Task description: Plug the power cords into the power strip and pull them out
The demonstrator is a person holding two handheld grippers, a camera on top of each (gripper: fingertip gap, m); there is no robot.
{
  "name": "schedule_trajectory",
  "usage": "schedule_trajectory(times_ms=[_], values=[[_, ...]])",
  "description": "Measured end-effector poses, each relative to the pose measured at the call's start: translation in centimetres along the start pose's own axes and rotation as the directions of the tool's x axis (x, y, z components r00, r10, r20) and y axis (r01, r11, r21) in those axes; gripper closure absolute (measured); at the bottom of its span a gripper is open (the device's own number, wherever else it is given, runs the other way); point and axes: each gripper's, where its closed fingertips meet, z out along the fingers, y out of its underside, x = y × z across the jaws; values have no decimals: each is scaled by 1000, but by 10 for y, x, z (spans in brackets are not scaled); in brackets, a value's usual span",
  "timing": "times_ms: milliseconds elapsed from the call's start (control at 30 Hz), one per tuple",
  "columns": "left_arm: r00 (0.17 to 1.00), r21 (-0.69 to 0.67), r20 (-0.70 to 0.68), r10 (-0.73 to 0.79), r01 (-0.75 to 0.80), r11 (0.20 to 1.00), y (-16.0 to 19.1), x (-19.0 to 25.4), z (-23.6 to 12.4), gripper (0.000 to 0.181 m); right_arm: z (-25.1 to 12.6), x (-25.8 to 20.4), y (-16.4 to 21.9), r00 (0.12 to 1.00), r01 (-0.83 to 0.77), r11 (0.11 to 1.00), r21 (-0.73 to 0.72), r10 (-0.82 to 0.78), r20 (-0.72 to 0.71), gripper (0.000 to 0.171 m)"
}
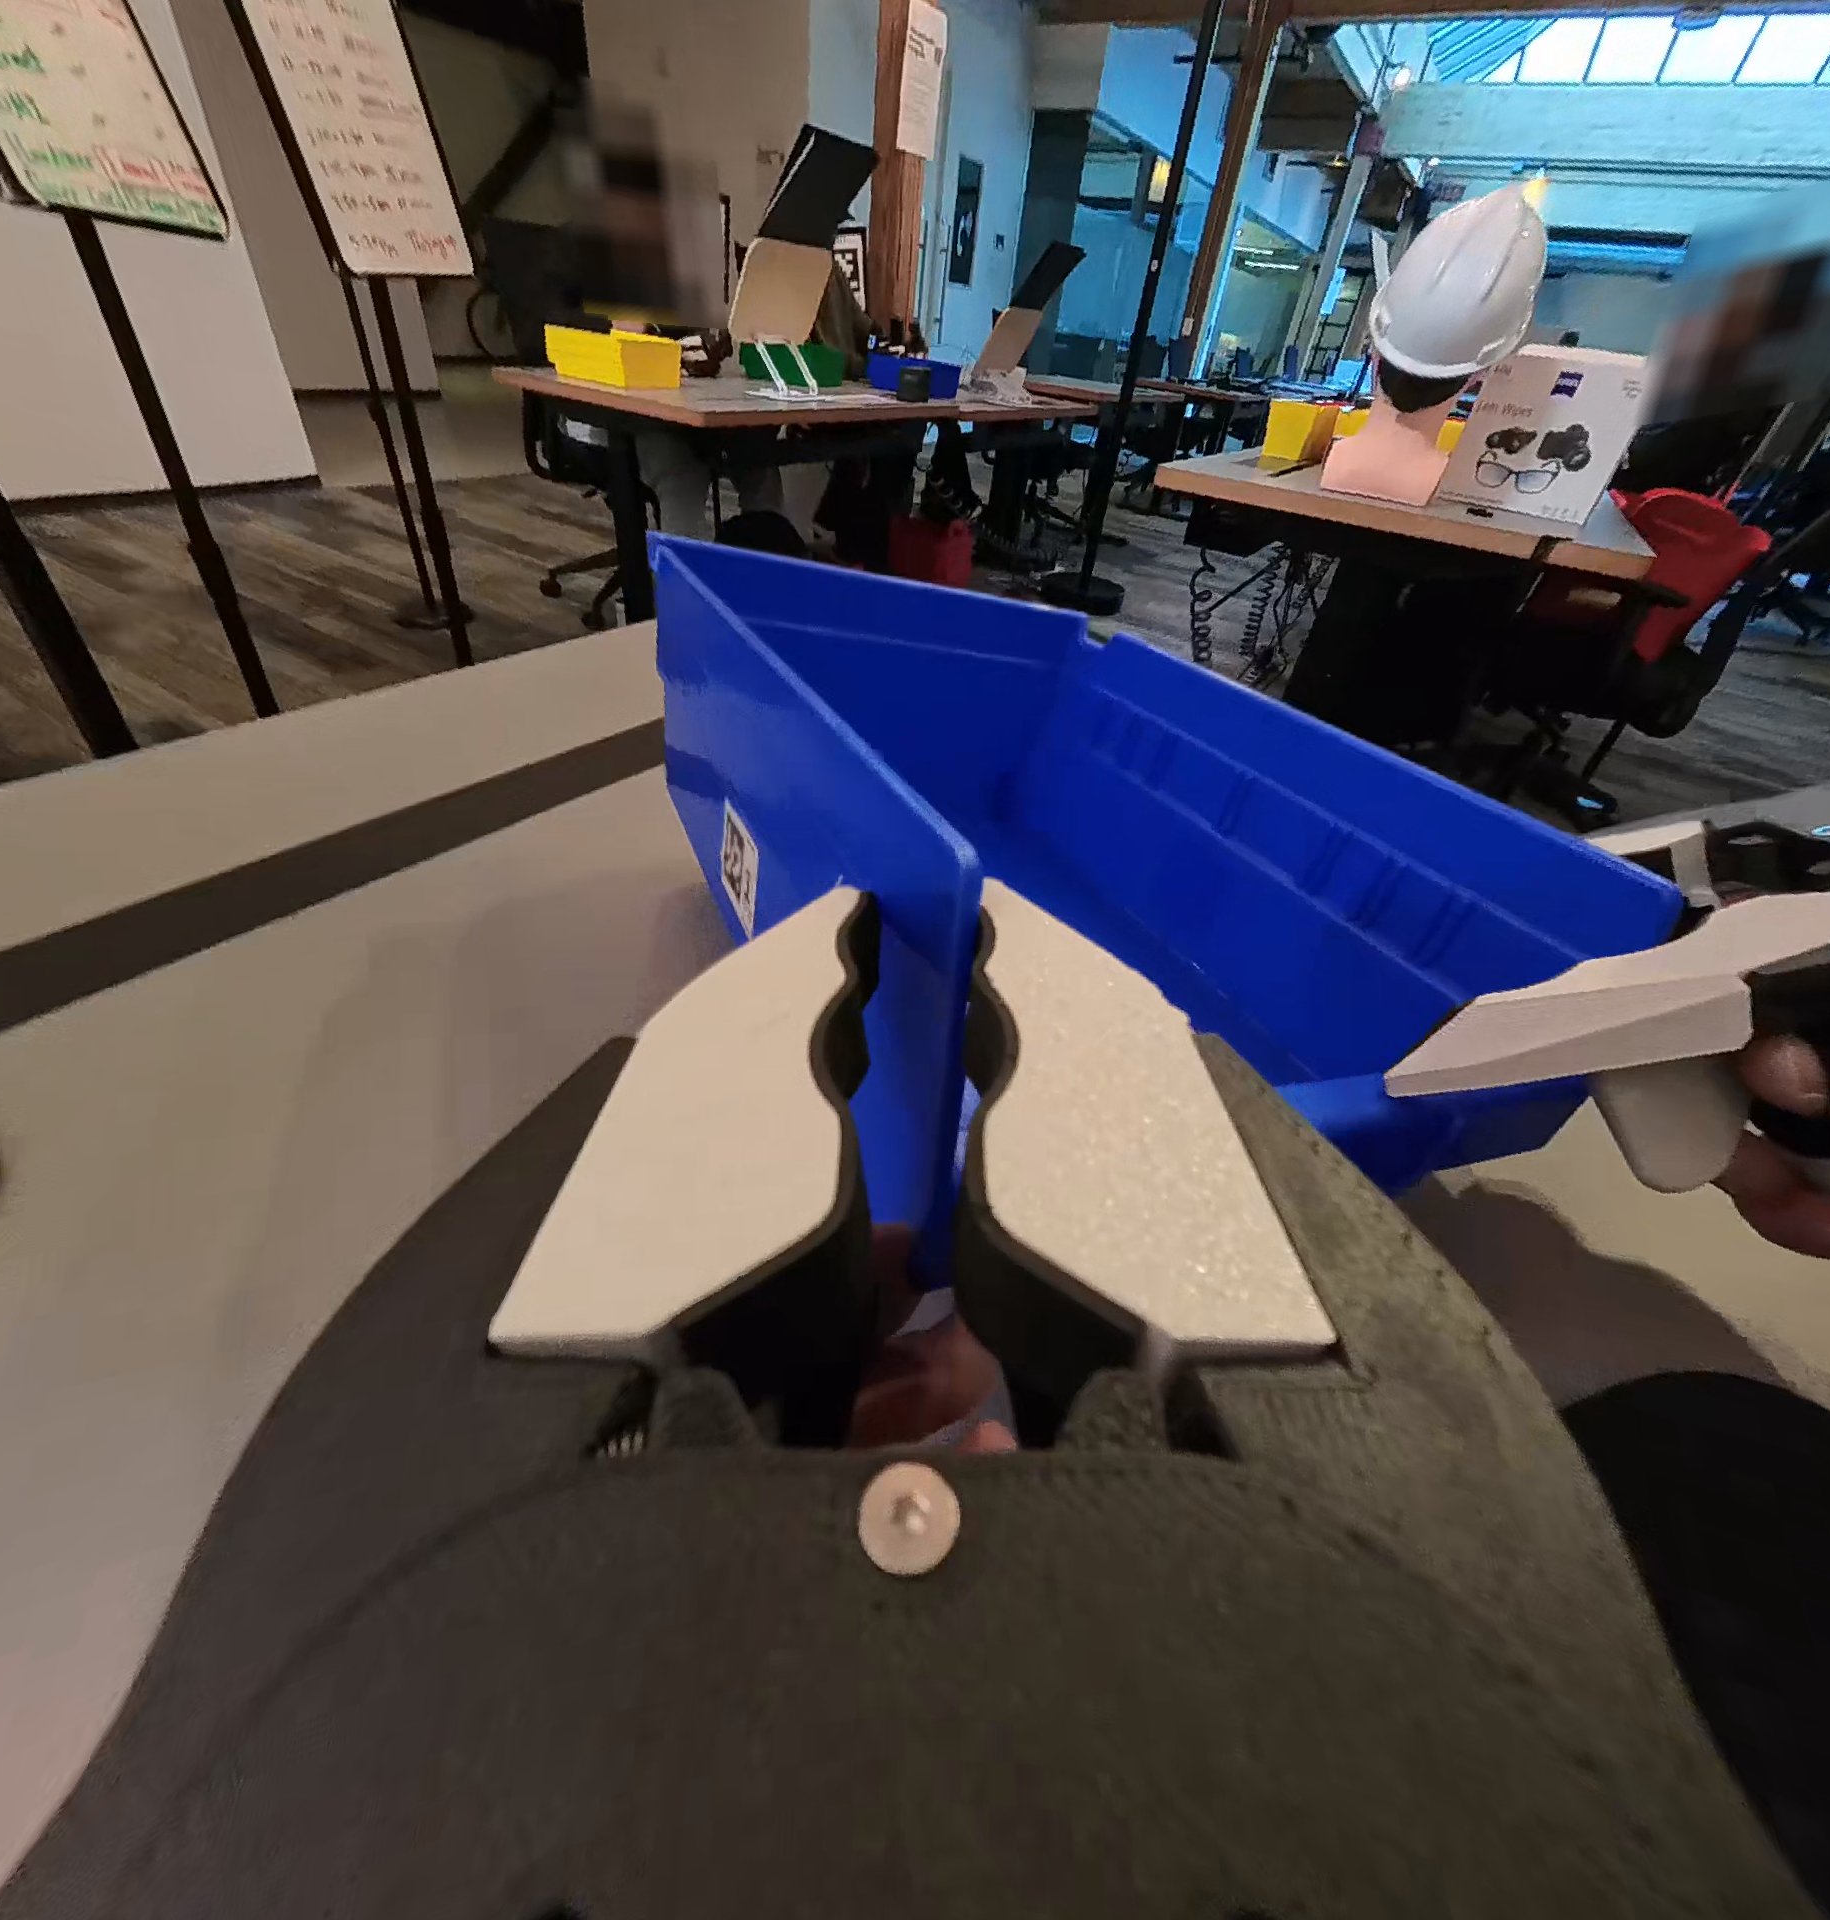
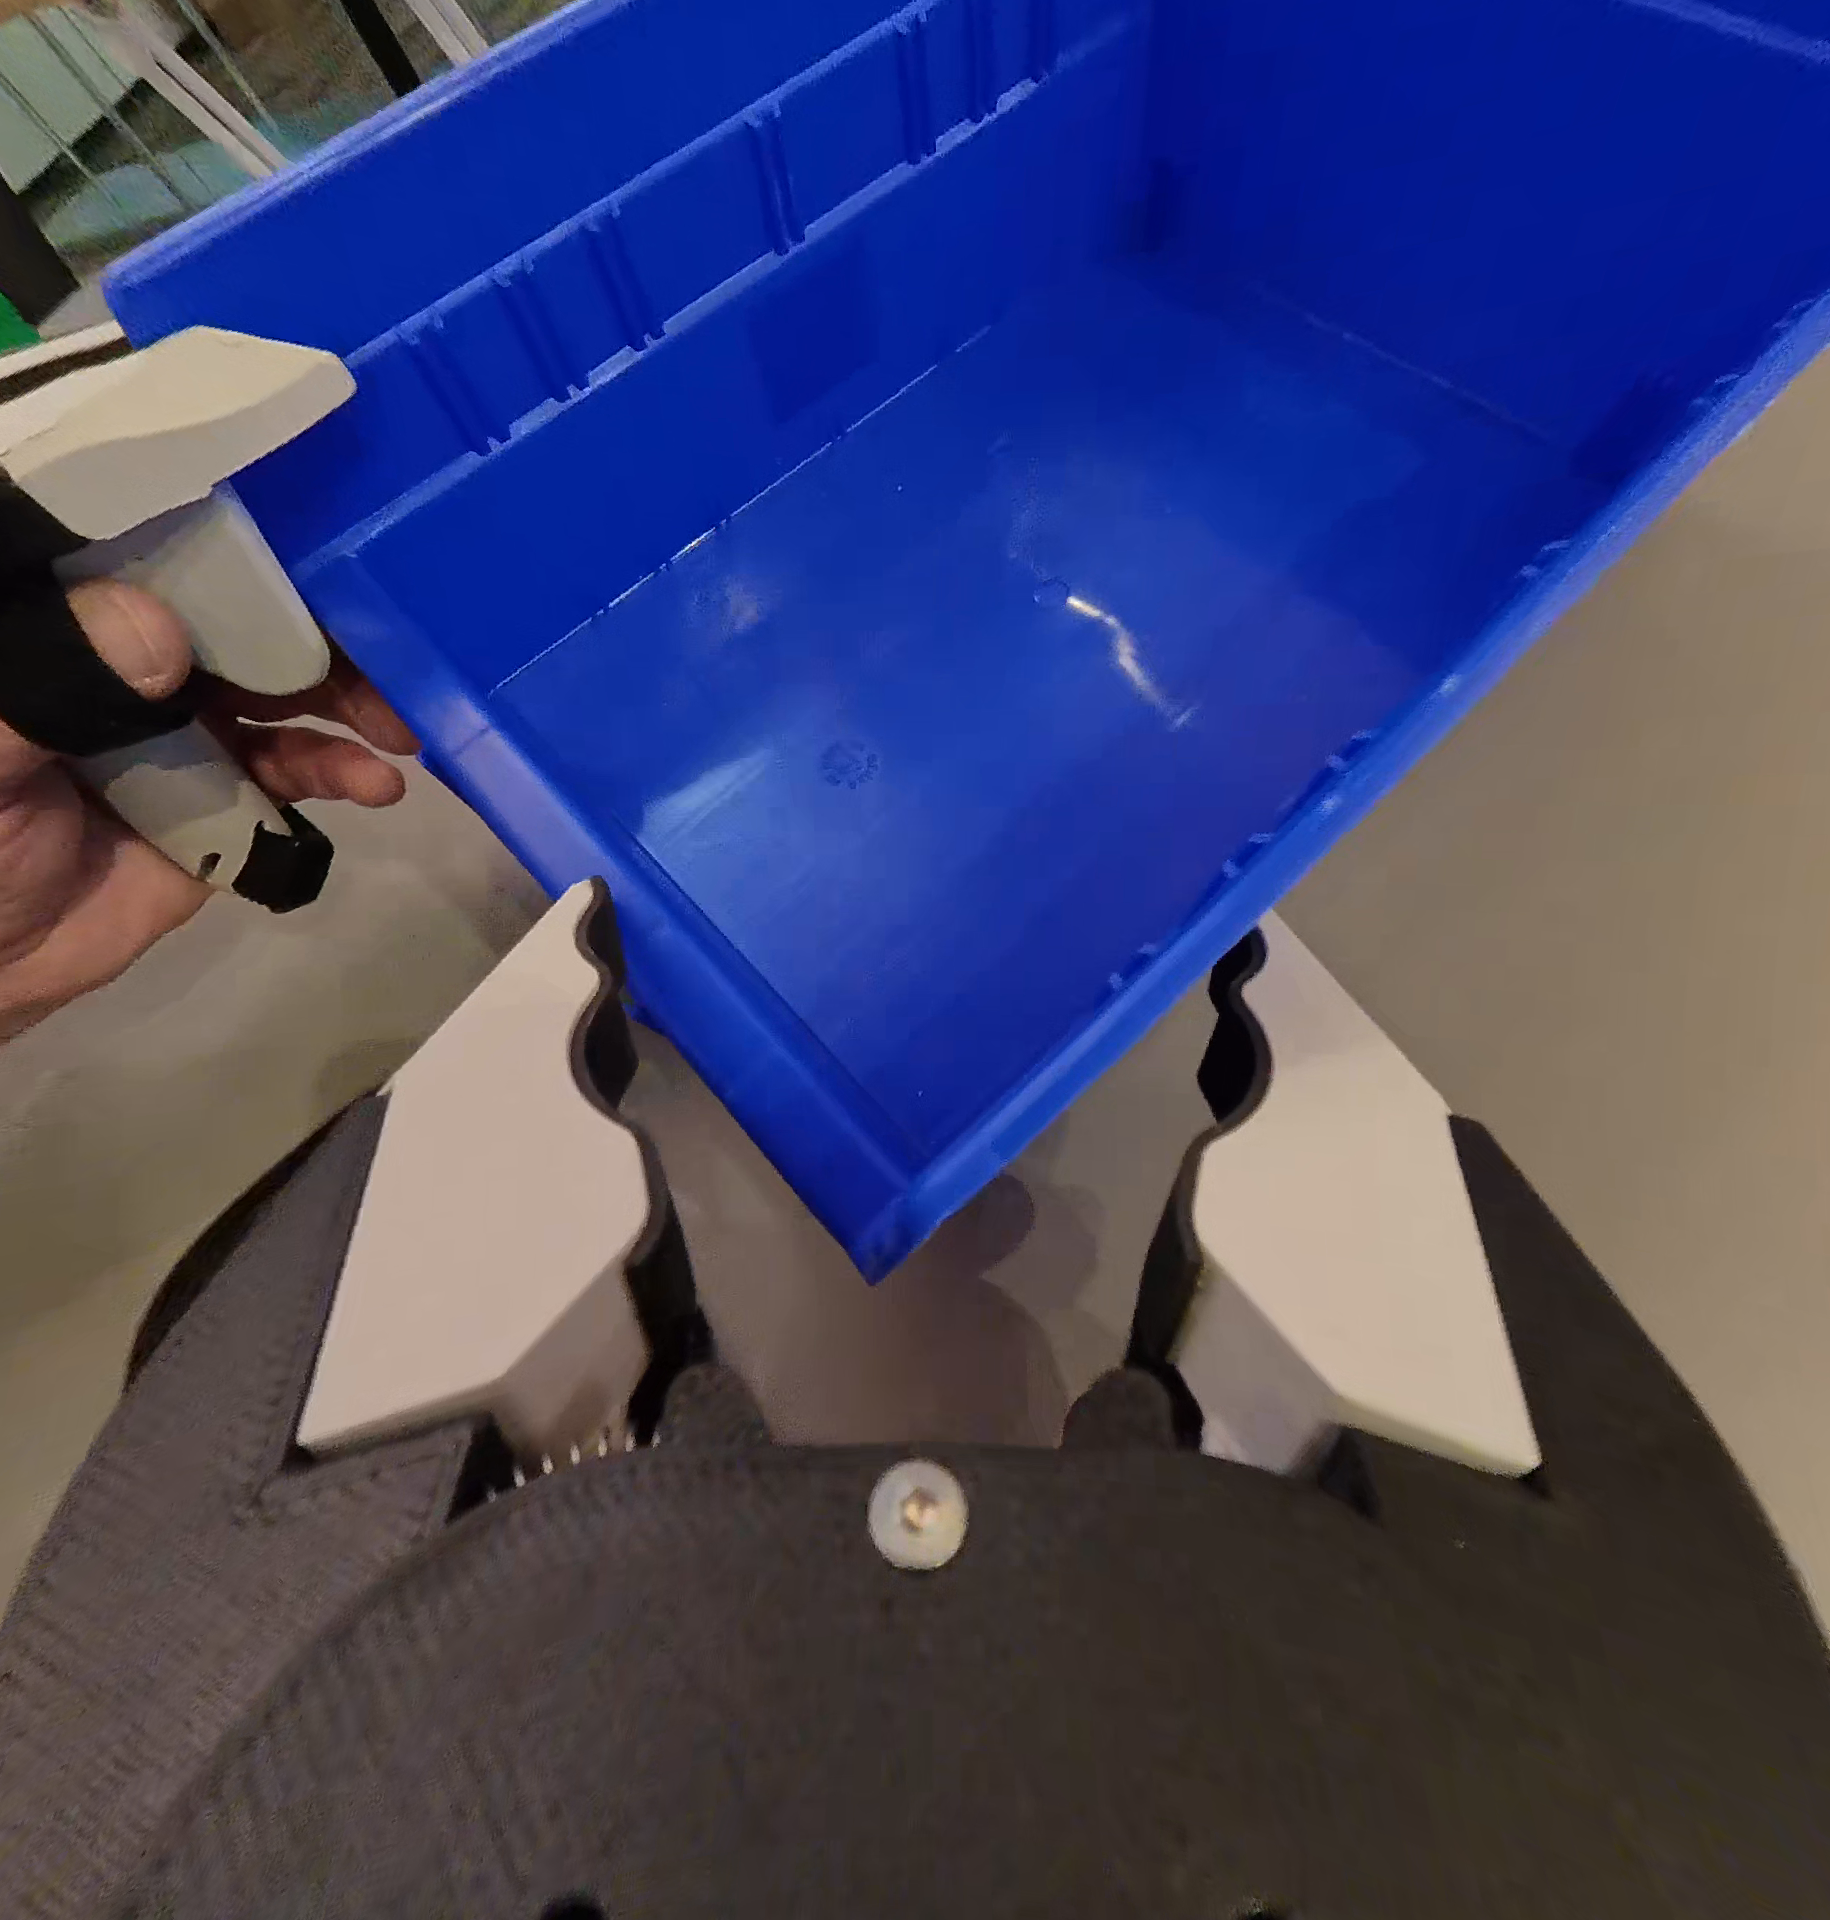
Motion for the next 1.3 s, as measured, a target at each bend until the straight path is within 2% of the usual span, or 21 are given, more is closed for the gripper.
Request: schedule_trajectory(times_ms=[167, 400, 467, 600, 767, 900, 1067, 1200, 1300], values=[[1000, -41, -4, -8, 8, 999, 19, 8, 8, 166, 7, 21, 8, 999, 48, 995, -89, -49, -9, 59], [997, -148, -62, -40, 30, 989, 43, 33, 24, 160, 9, 66, -4, 993, 91, 986, -140, -101, -68, 67], [994, -165, -86, -71, 56, 985, 44, 42, 29, 158, 8, 81, -7, 989, 97, 982, -164, -114, -95, 74], [982, -213, -124, -142, 113, 970, 44, 64, 42, 136, 10, 109, -16, 984, 103, 978, -184, -127, -123, 85], [955, -298, -181, -235, 175, 939, 41, 93, 61, 121, 13, 147, -32, 990, 53, 984, -171, -74, -122, 98], [958, -287, -162, -239, 186, 940, 41, 101, 80, 126, 18, 172, -43, 992, 59, 981, -183, -79, -101, 101], [954, -269, -164, -252, 202, 942, 41, 113, 105, 117, 31, 200, -58, 994, 71, 982, -173, -84, -69, 97], [957, -266, -175, -231, 180, 947, 36, 114, 118, 97, 37, 208, -65, 992, 97, 975, -201, -111, -57, 88], [958, -259, -200, -204, 149, 954, 28, 113, 115, 86, 27, 214, -77, 983, 130, 978, -164, -148, -105, 82]])
